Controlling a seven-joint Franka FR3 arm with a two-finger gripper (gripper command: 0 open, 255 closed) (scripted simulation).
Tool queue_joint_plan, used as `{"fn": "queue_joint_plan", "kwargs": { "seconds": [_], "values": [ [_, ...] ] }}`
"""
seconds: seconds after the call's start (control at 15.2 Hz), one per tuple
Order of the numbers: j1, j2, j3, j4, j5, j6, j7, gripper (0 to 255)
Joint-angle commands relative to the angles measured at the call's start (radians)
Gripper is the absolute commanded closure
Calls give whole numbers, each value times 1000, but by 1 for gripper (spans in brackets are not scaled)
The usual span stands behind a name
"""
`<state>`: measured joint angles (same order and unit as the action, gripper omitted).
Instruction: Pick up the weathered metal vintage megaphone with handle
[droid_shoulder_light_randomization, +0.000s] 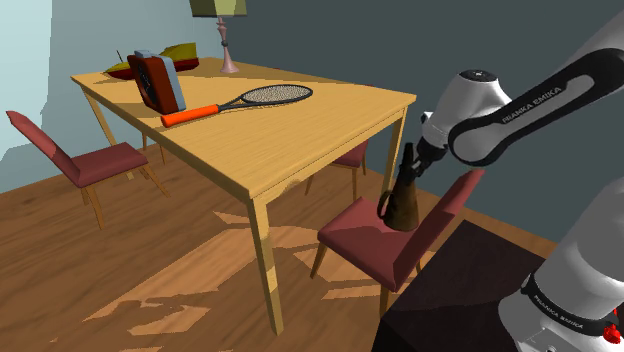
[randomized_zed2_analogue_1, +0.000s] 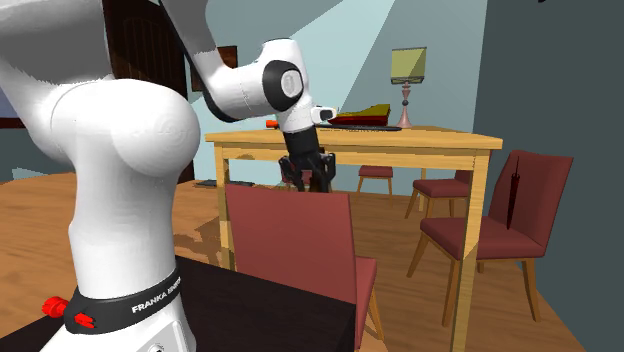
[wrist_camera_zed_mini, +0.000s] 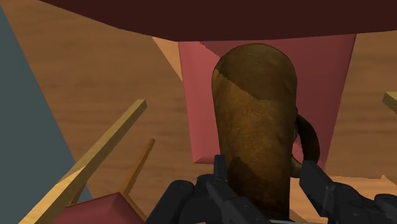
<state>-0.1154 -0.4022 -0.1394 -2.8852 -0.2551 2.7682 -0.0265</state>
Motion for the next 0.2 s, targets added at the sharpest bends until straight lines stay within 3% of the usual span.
{"fn": "queue_joint_plan", "kwargs": {
  "seconds": [0.0,0.13],
  "values": [
    [6,-37,-2,8,8,-43,-8,255],
    [6,-39,-3,8,9,-46,-8,255]
  ]
}}
